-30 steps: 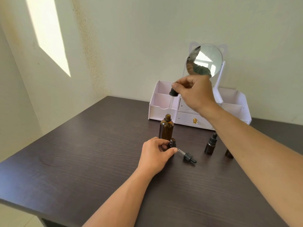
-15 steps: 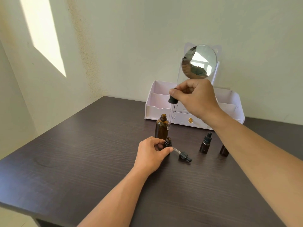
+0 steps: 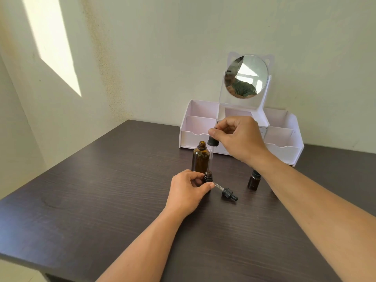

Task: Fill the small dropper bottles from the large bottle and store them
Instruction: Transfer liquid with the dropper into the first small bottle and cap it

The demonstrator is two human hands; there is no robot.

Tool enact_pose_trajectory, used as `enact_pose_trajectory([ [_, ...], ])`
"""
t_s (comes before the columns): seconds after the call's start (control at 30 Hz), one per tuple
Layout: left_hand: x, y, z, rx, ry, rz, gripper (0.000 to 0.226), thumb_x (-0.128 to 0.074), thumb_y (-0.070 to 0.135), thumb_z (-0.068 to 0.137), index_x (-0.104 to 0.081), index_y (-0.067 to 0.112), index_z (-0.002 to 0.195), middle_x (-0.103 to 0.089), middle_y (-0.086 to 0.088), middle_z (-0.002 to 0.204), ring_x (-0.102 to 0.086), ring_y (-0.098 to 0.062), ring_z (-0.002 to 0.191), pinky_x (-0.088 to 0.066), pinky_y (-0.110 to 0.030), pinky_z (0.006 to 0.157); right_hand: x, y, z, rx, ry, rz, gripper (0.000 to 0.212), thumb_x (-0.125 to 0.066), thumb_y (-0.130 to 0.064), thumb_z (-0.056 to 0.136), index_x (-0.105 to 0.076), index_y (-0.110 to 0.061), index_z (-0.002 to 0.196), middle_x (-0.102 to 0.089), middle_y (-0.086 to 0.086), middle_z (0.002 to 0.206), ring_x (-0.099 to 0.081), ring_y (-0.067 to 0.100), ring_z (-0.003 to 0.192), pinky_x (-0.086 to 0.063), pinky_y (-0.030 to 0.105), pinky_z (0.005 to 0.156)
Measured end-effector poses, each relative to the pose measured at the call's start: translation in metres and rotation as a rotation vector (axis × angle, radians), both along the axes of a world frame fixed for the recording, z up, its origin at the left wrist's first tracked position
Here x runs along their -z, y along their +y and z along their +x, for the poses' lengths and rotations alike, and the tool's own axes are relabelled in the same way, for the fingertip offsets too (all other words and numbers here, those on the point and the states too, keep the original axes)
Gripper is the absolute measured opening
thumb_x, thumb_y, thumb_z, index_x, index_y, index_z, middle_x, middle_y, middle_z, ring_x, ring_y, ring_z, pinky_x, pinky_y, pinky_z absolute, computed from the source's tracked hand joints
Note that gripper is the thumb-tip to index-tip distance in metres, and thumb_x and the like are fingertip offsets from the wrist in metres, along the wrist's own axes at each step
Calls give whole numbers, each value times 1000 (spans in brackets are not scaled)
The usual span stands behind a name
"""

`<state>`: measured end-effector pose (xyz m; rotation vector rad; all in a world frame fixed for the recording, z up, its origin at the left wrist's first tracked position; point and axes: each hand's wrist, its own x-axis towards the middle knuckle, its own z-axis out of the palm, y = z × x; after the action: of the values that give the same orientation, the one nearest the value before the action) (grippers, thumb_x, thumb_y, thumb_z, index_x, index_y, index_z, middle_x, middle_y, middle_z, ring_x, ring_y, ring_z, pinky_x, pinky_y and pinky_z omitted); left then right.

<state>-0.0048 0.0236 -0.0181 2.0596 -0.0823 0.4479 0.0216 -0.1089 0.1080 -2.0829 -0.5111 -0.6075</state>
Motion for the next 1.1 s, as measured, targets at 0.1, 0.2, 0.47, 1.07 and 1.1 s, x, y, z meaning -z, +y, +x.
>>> enact_pose_trajectory([
  [0.1,1,0,0,-1,-1,0,40,-79,36,77,-72,17,112,-62,7,84,-54,-4,68,-42,-12,62,0,0,-1,-3,-14,-9,7,-75,-15,79,-72,-13,73,-66,-11,65,-61,-7,54,-47,7,57],
  [0.2,1,0,0,-2,4,4,40,-79,38,77,-73,18,111,-62,7,84,-53,-4,68,-40,-11,61,-1,0,-2,-16,-21,-6,8,-74,-13,79,-72,-12,72,-66,-11,64,-61,-7,53,-46,6,55],
  [0.47,0,0,0,7,22,11,40,-78,37,78,-71,20,113,-60,9,85,-54,-4,69,-40,-10,59,-9,1,-4,-26,-12,45,8,-72,-16,82,-70,-10,76,-66,-11,65,-62,-7,55,-46,6,56],
  [1.07,1,1,0,9,24,9,39,-77,37,79,-72,21,113,-59,10,85,-52,-3,68,-38,-10,58,-27,18,21,15,-134,116,9,-70,-16,84,-70,-8,82,-73,1,74,-70,7,67,-58,27,71],
  [1.1,1,0,0,6,24,8,39,-77,38,79,-72,21,113,-59,10,84,-52,-4,68,-38,-10,58,-23,19,22,13,-114,105,8,-69,-16,85,-71,-8,82,-73,1,74,-71,7,67,-58,29,73],
])
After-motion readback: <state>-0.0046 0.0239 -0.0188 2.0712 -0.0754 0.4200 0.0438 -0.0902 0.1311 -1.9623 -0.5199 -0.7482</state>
